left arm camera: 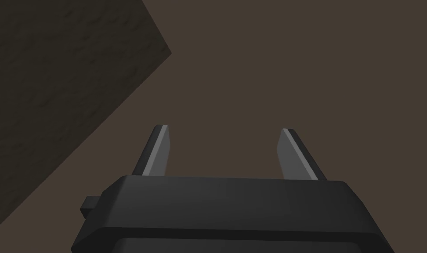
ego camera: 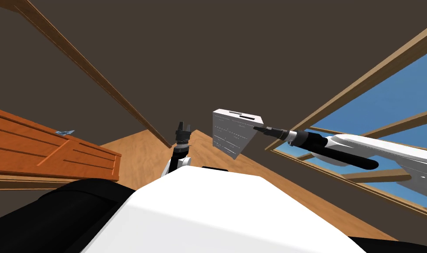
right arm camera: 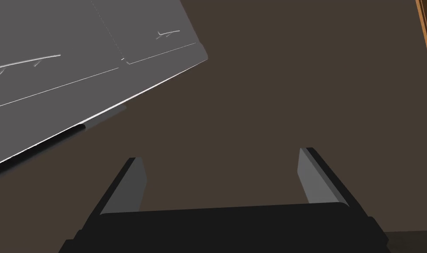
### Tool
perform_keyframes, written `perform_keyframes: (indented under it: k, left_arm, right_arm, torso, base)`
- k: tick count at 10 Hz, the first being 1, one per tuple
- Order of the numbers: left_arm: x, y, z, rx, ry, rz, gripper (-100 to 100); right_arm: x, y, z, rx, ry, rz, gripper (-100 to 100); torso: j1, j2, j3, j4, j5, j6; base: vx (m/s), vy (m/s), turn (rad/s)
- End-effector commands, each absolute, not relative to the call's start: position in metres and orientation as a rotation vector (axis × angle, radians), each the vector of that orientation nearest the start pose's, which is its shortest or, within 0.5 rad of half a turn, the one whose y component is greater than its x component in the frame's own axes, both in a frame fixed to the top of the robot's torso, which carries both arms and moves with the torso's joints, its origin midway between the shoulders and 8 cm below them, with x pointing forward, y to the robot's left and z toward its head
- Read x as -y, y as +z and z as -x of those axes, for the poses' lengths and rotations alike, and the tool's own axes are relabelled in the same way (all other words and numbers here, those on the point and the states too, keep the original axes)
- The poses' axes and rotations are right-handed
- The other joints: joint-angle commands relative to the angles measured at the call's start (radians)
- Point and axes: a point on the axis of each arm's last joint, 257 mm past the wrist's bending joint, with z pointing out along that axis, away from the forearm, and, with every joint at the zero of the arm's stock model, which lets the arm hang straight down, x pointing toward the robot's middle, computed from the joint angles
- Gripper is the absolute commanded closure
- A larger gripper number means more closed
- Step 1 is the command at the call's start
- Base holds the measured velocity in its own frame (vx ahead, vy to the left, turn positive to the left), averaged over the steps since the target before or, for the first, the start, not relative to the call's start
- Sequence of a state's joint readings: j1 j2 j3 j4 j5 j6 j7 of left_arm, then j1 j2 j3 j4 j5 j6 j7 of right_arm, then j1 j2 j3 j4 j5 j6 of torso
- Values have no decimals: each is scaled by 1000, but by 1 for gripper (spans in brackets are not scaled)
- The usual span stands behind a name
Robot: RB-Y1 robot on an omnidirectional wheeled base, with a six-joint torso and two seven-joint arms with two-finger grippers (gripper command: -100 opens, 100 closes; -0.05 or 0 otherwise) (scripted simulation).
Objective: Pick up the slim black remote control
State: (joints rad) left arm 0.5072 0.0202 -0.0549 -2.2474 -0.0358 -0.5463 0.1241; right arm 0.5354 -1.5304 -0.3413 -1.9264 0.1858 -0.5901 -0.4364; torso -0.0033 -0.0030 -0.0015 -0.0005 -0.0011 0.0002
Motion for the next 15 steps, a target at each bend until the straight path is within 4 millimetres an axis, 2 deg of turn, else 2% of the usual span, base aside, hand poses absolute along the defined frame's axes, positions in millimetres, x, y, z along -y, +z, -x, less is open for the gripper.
perform_keyframes:
  k: [1,2,3,5,6,8,9,10,11,13,14,15]
  left_arm:
    - [-255,15,-345,-617,-1452,671,0]
    - [-255,15,-345,-617,-1452,671,0]
    - [-255,15,-345,-617,-1452,671,0]
    - [-255,15,-345,-617,-1452,671,0]
    - [-255,15,-345,-617,-1452,671,0]
    - [-255,15,-345,-617,-1452,671,0]
    - [-255,15,-345,-617,-1452,671,0]
    - [-255,15,-345,-617,-1452,671,0]
    - [-255,15,-345,-617,-1452,671,0]
    - [-255,15,-345,-617,-1452,671,0]
    - [-255,15,-345,-617,-1452,671,0]
    - [-255,15,-345,-617,-1452,671,0]
  right_arm:
    - [311,-15,-415,-1857,809,371,-100]
    - [309,-15,-416,-1866,802,387,-100]
    - [316,-15,-419,-1897,775,411,-100]
    - [310,-15,-420,-1921,756,455,-100]
    - [317,-15,-423,-1953,729,481,-100]
    - [311,-15,-424,-1974,710,522,-100]
    - [317,-16,-427,-2009,682,549,-100]
    - [313,-15,-428,-2023,667,579,-100]
    - [320,-17,-430,-2056,643,598,-100]
    - [313,-16,-431,-2079,617,650,-100]
    - [320,-18,-433,-2114,590,671,-100]
    - [316,-17,-434,-2128,573,705,-100]
  torso:
    - [0,0,0,0,0,0]
    - [0,0,0,0,0,1]
    - [1,0,0,0,0,1]
    - [0,-1,0,0,0,1]
    - [1,0,0,0,0,1]
    - [-1,-1,-1,0,0,1]
    - [1,-1,-1,0,0,1]
    - [1,-2,-1,0,0,0]
    - [0,-2,-1,0,0,1]
    - [-1,-4,-2,-1,-1,1]
    - [0,-2,-1,-1,0,1]
    - [0,-3,-2,-1,0,0]
  base:
    - [11,-48,97]
    - [4,-24,-3]
    - [13,-36,151]
    - [14,-34,31]
    - [21,-44,124]
    - [23,-39,50]
    - [27,-34,123]
    - [36,-41,82]
    - [55,-63,123]
    - [44,-49,31]
    - [54,-49,99]
    - [55,-57,79]
